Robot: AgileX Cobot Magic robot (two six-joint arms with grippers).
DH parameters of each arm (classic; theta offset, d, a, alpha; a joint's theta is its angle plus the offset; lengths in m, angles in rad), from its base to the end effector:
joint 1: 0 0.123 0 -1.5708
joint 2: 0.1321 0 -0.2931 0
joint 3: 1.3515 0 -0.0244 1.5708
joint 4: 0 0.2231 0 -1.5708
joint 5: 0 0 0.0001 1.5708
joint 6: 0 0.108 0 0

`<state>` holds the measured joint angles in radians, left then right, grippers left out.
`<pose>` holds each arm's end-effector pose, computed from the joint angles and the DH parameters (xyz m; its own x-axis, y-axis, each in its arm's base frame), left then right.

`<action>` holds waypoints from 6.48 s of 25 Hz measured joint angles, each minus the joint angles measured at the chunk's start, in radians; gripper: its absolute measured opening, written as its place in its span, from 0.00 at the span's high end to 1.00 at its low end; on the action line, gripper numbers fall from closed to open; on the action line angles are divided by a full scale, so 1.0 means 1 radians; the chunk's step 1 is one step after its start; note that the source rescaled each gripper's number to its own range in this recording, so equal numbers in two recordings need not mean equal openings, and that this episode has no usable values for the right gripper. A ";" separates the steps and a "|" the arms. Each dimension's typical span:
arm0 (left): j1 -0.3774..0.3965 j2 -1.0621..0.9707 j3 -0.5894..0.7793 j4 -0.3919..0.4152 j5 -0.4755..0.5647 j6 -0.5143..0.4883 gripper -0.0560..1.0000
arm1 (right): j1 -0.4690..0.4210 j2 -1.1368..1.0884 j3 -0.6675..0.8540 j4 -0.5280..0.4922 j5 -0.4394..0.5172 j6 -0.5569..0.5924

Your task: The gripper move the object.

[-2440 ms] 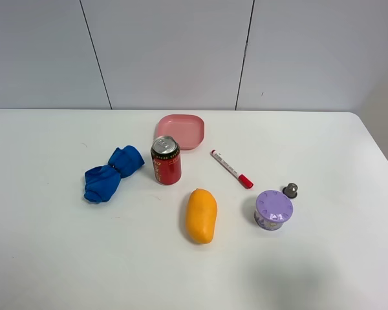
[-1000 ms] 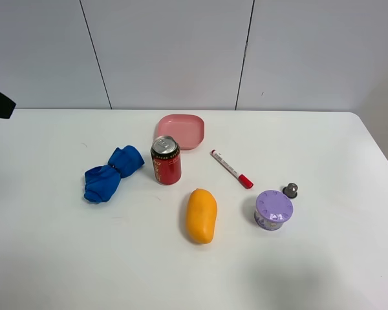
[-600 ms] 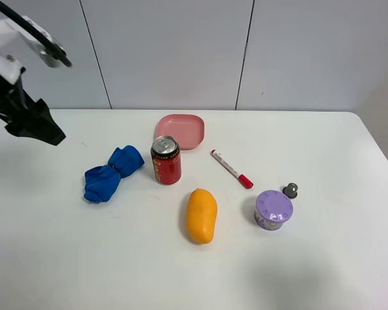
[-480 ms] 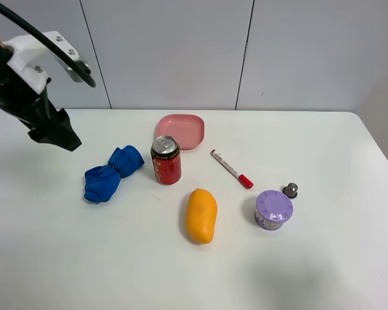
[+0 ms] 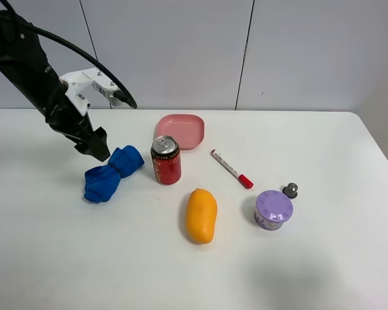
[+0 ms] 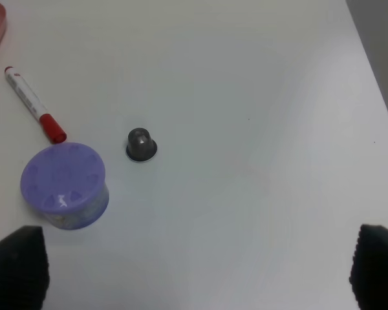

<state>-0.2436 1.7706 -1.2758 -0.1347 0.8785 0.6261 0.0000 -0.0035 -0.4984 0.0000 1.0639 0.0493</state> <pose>0.3278 -0.0930 0.2311 -0.6599 0.6908 -0.2955 0.7084 0.7031 0.0616 -0.0227 0.0000 0.2554 -0.4566 0.0493 -0.8883 0.0225 0.9988 0.0438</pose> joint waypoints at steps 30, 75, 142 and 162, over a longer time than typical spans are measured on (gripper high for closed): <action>0.000 0.310 0.000 0.019 -0.227 -0.079 0.05 | 0.000 0.000 0.000 0.000 0.000 0.000; -0.470 0.353 -0.861 -0.013 -0.024 -0.183 0.95 | 0.000 0.000 0.000 0.000 0.000 0.000; -0.615 0.568 -0.861 -0.141 -0.467 0.058 0.19 | 0.000 0.000 0.000 0.000 -0.002 0.000; 0.039 -0.367 -0.812 0.143 0.324 -0.104 0.19 | 0.000 0.000 0.000 0.000 -0.002 0.000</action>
<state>-0.2049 1.4032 -2.0878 0.0081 1.2024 0.5219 -0.0004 -0.0035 -0.4984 0.0000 1.0615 0.0493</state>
